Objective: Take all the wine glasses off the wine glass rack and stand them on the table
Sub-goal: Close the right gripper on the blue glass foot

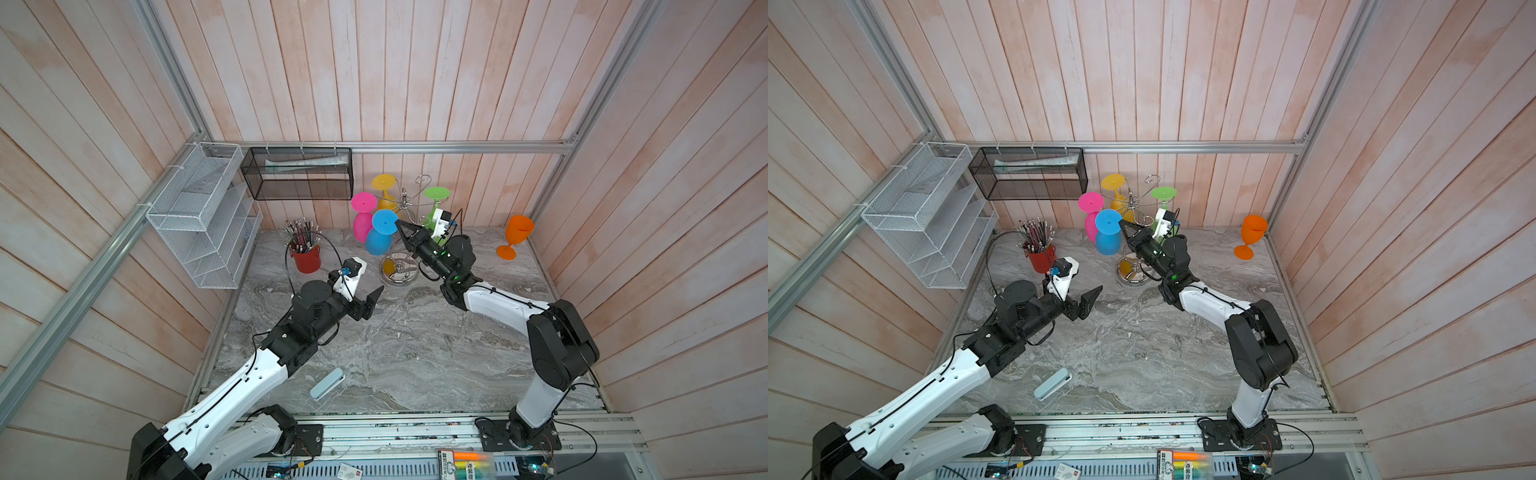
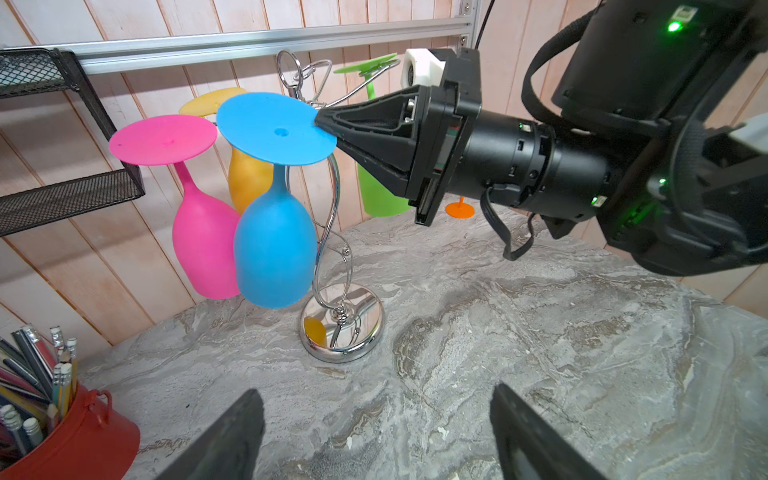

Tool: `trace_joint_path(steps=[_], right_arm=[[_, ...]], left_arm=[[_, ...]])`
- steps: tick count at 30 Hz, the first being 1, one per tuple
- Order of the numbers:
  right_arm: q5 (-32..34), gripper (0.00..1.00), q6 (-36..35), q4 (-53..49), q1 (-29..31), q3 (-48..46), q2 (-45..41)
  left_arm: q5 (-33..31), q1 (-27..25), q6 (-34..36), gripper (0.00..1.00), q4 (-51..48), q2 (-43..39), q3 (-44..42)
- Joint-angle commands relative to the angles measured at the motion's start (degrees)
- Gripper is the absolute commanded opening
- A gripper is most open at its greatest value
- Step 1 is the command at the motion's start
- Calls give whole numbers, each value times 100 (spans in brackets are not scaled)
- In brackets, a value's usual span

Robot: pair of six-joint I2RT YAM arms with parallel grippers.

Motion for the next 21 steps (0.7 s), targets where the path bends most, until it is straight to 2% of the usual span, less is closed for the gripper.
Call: trace_joint_path(steps=[1,15,21], right_arm=[[13,0,-187,89,30,45,-118],[322,0,-749,-38,195,-125,-644],[324,0,-720,-120,192,-118,-688]], left_arm=[[-26,32,30,87,5,31,-14],[-3,32,-4,87,-26,31,1],[5,28,-22,87,-63,-4,24]])
